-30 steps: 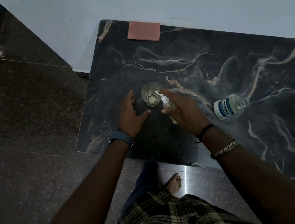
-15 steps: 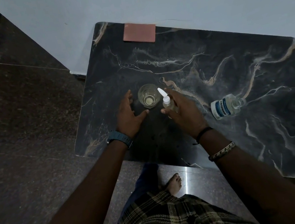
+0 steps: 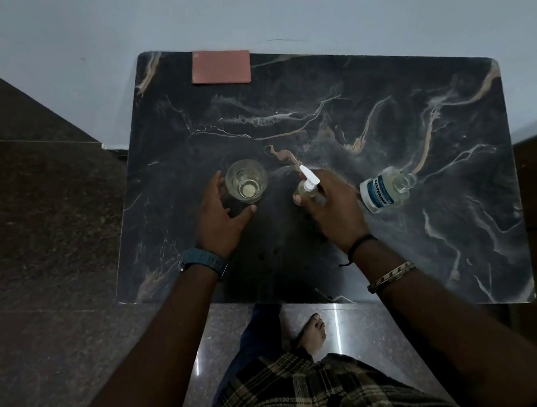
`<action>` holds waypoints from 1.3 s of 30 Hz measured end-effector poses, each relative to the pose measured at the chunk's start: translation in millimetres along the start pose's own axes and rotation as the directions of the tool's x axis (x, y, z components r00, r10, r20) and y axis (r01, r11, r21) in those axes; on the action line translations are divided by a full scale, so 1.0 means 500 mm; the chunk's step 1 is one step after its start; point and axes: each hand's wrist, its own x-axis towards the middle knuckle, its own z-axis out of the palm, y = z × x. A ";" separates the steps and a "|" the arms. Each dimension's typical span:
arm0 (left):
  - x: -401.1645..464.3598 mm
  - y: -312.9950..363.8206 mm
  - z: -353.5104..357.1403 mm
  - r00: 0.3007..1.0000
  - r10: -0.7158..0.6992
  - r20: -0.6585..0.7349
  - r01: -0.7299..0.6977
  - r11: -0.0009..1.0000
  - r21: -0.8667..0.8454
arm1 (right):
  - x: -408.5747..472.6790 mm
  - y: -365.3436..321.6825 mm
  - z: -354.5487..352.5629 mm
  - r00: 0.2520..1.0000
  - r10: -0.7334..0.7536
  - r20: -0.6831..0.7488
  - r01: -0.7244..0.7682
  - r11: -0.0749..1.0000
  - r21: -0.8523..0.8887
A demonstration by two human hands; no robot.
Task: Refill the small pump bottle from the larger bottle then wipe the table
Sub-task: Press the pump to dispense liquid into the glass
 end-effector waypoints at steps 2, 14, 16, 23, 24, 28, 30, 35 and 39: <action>0.001 0.000 0.003 1.000 0.000 0.012 0.000 1.000 -0.004 | 0.002 -0.003 0.002 1.000 0.017 0.024 -0.017 1.000 0.009; 0.010 0.007 0.013 0.999 0.037 -0.010 -0.037 0.999 -0.007 | 0.000 -0.007 -0.005 0.999 0.023 0.024 -0.023 1.000 0.005; 0.012 0.008 0.016 0.999 0.045 -0.007 -0.045 0.999 -0.011 | -0.001 -0.005 -0.006 0.999 0.032 0.030 -0.032 0.999 0.003; 0.021 0.011 0.029 0.995 0.097 -0.034 -0.098 0.995 -0.029 | 0.001 -0.002 -0.002 0.999 0.042 -0.007 -0.042 0.999 0.022; 0.023 0.012 0.031 0.992 0.119 -0.047 -0.120 0.993 -0.018 | 0.003 -0.002 -0.002 0.999 0.050 -0.019 -0.049 0.998 0.028; 0.043 0.030 0.030 0.984 0.161 -0.071 -0.159 0.987 0.028 | 0.033 -0.009 -0.013 0.995 0.055 -0.084 -0.053 0.998 0.031; 0.066 0.050 0.027 0.983 0.174 -0.062 -0.173 0.985 0.021 | 0.069 -0.018 -0.024 0.991 0.062 -0.122 -0.059 0.998 0.030; 0.164 0.141 0.031 0.975 0.216 -0.047 -0.219 0.974 -0.054 | 0.193 -0.046 -0.053 0.975 0.049 -0.218 -0.054 0.998 -0.016; 0.273 0.222 0.041 0.965 0.251 -0.071 -0.254 0.967 -0.033 | 0.306 -0.054 -0.069 0.965 0.089 -0.245 -0.105 0.993 -0.050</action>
